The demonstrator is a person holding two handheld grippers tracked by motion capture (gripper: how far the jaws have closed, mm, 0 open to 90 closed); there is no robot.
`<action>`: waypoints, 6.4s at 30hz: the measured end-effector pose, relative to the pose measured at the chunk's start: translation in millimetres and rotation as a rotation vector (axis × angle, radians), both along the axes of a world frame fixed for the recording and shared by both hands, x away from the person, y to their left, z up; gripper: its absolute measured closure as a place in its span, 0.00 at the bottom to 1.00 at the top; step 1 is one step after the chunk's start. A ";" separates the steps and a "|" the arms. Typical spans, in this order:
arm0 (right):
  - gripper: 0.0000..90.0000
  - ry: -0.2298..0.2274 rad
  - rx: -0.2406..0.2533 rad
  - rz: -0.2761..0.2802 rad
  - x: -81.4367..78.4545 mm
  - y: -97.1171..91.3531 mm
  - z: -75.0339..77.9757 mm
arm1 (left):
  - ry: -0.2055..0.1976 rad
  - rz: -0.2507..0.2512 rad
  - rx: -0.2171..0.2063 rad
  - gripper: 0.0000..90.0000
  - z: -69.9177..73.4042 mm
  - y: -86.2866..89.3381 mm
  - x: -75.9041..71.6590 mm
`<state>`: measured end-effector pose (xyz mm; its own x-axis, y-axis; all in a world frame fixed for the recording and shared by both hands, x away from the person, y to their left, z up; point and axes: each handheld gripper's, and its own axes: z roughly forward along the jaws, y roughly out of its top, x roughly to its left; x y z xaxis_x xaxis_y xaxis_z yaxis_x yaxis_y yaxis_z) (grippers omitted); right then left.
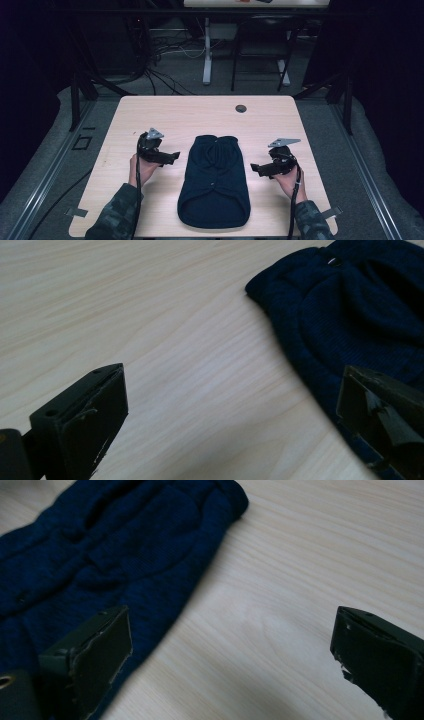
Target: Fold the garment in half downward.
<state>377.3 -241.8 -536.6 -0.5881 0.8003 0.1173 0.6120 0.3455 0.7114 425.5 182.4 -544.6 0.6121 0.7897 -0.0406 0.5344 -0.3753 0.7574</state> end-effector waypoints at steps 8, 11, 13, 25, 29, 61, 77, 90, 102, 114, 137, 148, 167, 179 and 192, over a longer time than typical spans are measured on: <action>0.05 0.041 0.002 0.045 18.5 19.7 8.1 | 0.021 -0.038 0.013 0.00 3.0 -23.4 15.8; 0.05 0.050 -0.004 0.059 27.3 27.0 8.6 | 0.031 -0.046 0.011 0.00 3.5 -32.7 22.4; 0.05 0.063 0.000 0.065 32.9 32.1 8.6 | 0.031 -0.052 0.013 0.00 3.6 -38.8 26.4; 0.11 0.112 0.015 0.080 66.7 63.4 -3.4 | 0.089 -0.085 0.026 0.01 -7.6 -71.3 46.0; 0.15 0.135 0.045 0.073 78.3 69.6 -8.6 | 0.098 -0.103 0.047 0.02 -12.7 -78.5 49.1; 0.72 0.099 -0.139 0.083 81.7 94.0 -29.0 | 0.099 -0.174 0.090 0.63 -27.6 -99.2 44.9; 0.78 -0.023 -0.132 0.085 65.2 92.4 -14.4 | 0.083 -0.193 0.079 0.76 -11.9 -98.0 38.0; 0.79 -0.215 -0.148 0.135 35.5 93.9 16.3 | 0.113 -0.249 0.034 0.67 9.6 -86.5 30.2; 0.79 -0.266 -0.146 0.149 23.9 89.0 23.8 | 0.075 -0.287 0.048 0.78 13.7 -88.6 24.1; 0.75 -0.210 -0.039 0.142 23.3 67.3 30.6 | -0.182 -0.308 0.113 0.80 36.4 -98.8 0.8; 0.80 -0.235 -0.027 0.156 15.3 64.7 37.2 | -0.216 -0.352 0.128 0.76 48.1 -95.6 -13.6; 0.80 -0.316 -0.066 0.206 5.1 75.6 43.9 | -0.081 -0.344 0.045 0.45 39.1 -87.3 -2.6; 0.61 -0.269 -0.030 0.162 15.5 61.7 58.0 | -0.361 -0.323 0.143 0.80 58.1 -101.6 -19.0; 0.77 -0.374 -0.093 0.194 -1.1 73.2 45.5 | -0.418 -0.322 0.232 0.65 48.6 -94.6 -35.4; 0.58 -0.317 -0.094 0.233 -7.8 73.7 29.8 | -0.275 -0.342 0.141 0.70 38.7 -88.8 -33.1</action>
